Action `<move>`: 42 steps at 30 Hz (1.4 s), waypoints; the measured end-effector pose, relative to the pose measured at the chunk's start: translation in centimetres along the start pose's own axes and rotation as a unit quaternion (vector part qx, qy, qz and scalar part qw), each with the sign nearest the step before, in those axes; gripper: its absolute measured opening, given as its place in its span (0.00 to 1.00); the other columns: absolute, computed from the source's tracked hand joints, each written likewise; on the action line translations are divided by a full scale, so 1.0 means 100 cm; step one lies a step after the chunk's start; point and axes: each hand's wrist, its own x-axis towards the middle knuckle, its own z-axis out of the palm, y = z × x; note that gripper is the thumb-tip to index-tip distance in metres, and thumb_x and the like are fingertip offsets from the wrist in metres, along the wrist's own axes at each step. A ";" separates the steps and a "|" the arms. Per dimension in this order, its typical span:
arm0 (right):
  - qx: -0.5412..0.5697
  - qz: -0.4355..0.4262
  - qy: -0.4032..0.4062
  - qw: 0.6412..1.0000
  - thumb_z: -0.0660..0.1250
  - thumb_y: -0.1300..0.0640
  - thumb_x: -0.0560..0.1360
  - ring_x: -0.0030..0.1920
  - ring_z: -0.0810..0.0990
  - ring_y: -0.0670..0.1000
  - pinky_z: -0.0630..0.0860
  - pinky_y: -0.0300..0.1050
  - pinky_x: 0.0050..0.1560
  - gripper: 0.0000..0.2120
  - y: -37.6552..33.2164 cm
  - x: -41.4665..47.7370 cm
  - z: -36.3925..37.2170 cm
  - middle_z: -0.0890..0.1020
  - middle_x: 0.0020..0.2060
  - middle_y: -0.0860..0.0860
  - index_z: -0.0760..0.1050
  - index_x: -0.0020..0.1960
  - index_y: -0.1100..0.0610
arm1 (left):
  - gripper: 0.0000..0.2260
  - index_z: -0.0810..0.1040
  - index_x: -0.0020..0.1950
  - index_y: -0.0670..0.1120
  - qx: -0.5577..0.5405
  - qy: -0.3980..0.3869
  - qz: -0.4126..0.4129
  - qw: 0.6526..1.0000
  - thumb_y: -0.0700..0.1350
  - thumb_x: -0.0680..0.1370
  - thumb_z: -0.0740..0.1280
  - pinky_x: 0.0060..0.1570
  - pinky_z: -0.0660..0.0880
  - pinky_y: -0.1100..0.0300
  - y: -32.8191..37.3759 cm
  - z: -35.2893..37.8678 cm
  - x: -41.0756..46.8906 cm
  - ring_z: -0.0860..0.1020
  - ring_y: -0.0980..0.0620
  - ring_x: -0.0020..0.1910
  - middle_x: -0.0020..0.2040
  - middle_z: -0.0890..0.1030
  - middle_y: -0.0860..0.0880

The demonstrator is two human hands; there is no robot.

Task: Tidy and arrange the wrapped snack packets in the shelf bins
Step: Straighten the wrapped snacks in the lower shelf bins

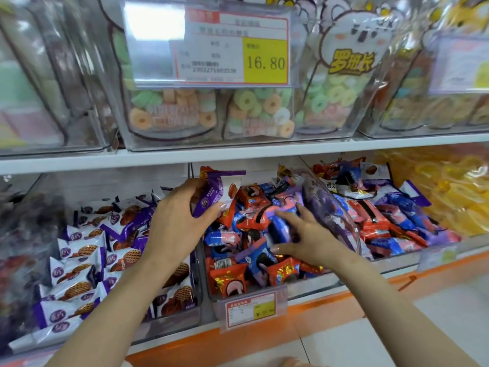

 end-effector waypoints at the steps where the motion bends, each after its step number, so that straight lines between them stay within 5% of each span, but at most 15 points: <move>1: 0.032 -0.012 -0.015 0.999 0.72 0.46 0.71 0.75 0.56 0.55 0.63 0.51 0.71 0.36 -0.003 -0.001 0.003 0.43 0.77 0.50 0.59 0.73 0.41 | 0.14 0.77 0.57 0.46 0.001 0.001 0.003 1.000 0.46 0.72 0.72 0.47 0.76 0.54 0.001 0.000 0.000 0.79 0.51 0.45 0.48 0.81 0.50; 3: 0.138 -0.053 -0.054 0.988 0.71 0.52 0.73 0.76 0.55 0.50 0.63 0.46 0.70 0.31 -0.008 -0.004 0.003 0.49 0.77 0.49 0.63 0.72 0.41 | 0.15 0.77 0.57 0.45 0.006 0.002 0.008 1.000 0.45 0.72 0.72 0.48 0.77 0.52 0.001 0.000 -0.001 0.79 0.49 0.47 0.49 0.81 0.49; 5: 0.247 -0.074 -0.110 0.960 0.69 0.55 0.75 0.69 0.68 0.48 0.68 0.45 0.67 0.26 -0.013 -0.009 -0.005 0.65 0.72 0.48 0.67 0.69 0.40 | 0.16 0.77 0.58 0.45 0.008 -0.001 0.010 1.000 0.46 0.72 0.72 0.49 0.76 0.51 0.003 0.001 -0.002 0.79 0.48 0.48 0.51 0.81 0.48; 8: 0.301 -0.059 0.000 0.952 0.67 0.60 0.76 0.57 0.79 0.52 0.76 0.43 0.58 0.16 -0.009 -0.013 -0.022 0.78 0.61 0.51 0.74 0.61 0.45 | 0.17 0.77 0.60 0.44 0.017 -0.012 0.004 1.000 0.47 0.73 0.71 0.51 0.76 0.50 0.005 0.002 -0.004 0.78 0.47 0.50 0.52 0.81 0.48; 11: 0.256 -0.037 0.107 0.960 0.66 0.63 0.76 0.61 0.77 0.49 0.73 0.41 0.59 0.13 0.004 -0.016 -0.035 0.79 0.60 0.51 0.75 0.57 0.48 | 0.17 0.76 0.60 0.45 0.023 -0.014 0.011 1.000 0.48 0.73 0.71 0.51 0.76 0.48 0.006 0.002 -0.004 0.78 0.46 0.51 0.53 0.81 0.47; 16: 0.200 -0.016 0.111 0.973 0.66 0.61 0.77 0.53 0.76 0.45 0.71 0.34 0.52 0.15 0.006 -0.022 -0.026 0.78 0.56 0.49 0.75 0.63 0.55 | 0.17 0.77 0.60 0.44 0.074 0.039 0.022 0.996 0.47 0.73 0.71 0.46 0.72 0.53 -0.002 -0.006 0.000 0.76 0.43 0.49 0.50 0.80 0.44; 20: 0.204 -0.032 0.147 0.967 0.67 0.61 0.76 0.60 0.75 0.48 0.70 0.40 0.60 0.14 0.002 -0.012 -0.017 0.79 0.59 0.52 0.76 0.62 0.56 | 0.16 0.77 0.60 0.45 0.132 0.133 -0.034 0.982 0.44 0.73 0.70 0.44 0.70 0.52 -0.014 -0.024 -0.004 0.73 0.38 0.54 0.53 0.78 0.40; 23: 0.108 -0.119 0.167 0.973 0.68 0.58 0.75 0.63 0.71 0.49 0.67 0.43 0.65 0.19 -0.013 0.007 0.001 0.75 0.62 0.52 0.74 0.65 0.53 | 0.21 0.75 0.65 0.45 0.246 0.041 -0.044 0.968 0.45 0.72 0.72 0.49 0.73 0.45 -0.027 -0.033 -0.009 0.72 0.36 0.56 0.58 0.76 0.38; 26: -0.001 -0.178 0.153 0.972 0.69 0.52 0.74 0.69 0.64 0.56 0.61 0.48 0.69 0.26 -0.035 0.031 0.023 0.69 0.69 0.55 0.67 0.70 0.50 | 0.28 0.72 0.68 0.48 0.215 -0.094 -0.101 0.967 0.60 0.71 0.68 0.61 0.70 0.45 -0.035 -0.040 -0.010 0.70 0.39 0.63 0.64 0.73 0.41; 28: -0.050 -0.201 0.138 0.968 0.69 0.50 0.73 0.71 0.60 0.58 0.58 0.52 0.71 0.30 -0.049 0.042 0.035 0.64 0.72 0.55 0.63 0.73 0.47 | 0.28 0.79 0.61 0.46 0.205 -0.062 -0.087 0.973 0.65 0.72 0.63 0.57 0.72 0.45 -0.035 -0.046 -0.009 0.73 0.39 0.59 0.60 0.77 0.41; 31: -0.083 -0.213 0.053 0.972 0.67 0.51 0.75 0.74 0.57 0.57 0.51 0.59 0.73 0.30 -0.066 0.051 0.045 0.60 0.74 0.54 0.59 0.74 0.44 | 0.20 0.80 0.57 0.44 0.220 -0.031 -0.069 0.973 0.57 0.74 0.65 0.54 0.72 0.46 -0.032 -0.050 -0.007 0.73 0.39 0.58 0.58 0.77 0.42; 35: 0.051 -0.207 -0.031 0.977 0.64 0.56 0.77 0.68 0.68 0.50 0.59 0.55 0.72 0.13 -0.071 0.052 0.032 0.71 0.68 0.49 0.78 0.61 0.51 | 0.16 0.78 0.60 0.45 0.199 -0.051 -0.046 0.978 0.49 0.75 0.68 0.57 0.70 0.48 -0.033 -0.044 -0.009 0.73 0.41 0.59 0.60 0.76 0.43; 38: 0.254 -0.166 -0.074 0.950 0.64 0.62 0.75 0.59 0.77 0.46 0.67 0.47 0.68 0.13 -0.066 0.039 0.014 0.83 0.47 0.45 0.83 0.37 0.55 | 0.17 0.76 0.62 0.45 0.183 -0.057 -0.032 0.981 0.49 0.76 0.67 0.59 0.69 0.47 -0.031 -0.041 -0.008 0.72 0.42 0.60 0.61 0.76 0.43; 40: 0.308 -0.153 0.002 0.939 0.63 0.63 0.75 0.52 0.81 0.49 0.73 0.48 0.62 0.15 -0.067 0.036 0.008 0.84 0.37 0.46 0.80 0.32 0.56 | 0.19 0.74 0.65 0.46 0.182 -0.072 -0.024 0.980 0.52 0.76 0.66 0.61 0.68 0.47 -0.029 -0.037 -0.006 0.71 0.43 0.62 0.62 0.75 0.43; 42: 0.250 -0.145 0.140 0.947 0.65 0.60 0.76 0.49 0.82 0.54 0.76 0.51 0.54 0.07 -0.069 0.048 0.009 0.83 0.41 0.51 0.80 0.41 0.58 | 0.22 0.72 0.67 0.47 0.172 -0.092 -0.024 0.980 0.54 0.76 0.64 0.62 0.67 0.48 -0.025 -0.031 -0.006 0.70 0.45 0.64 0.64 0.74 0.44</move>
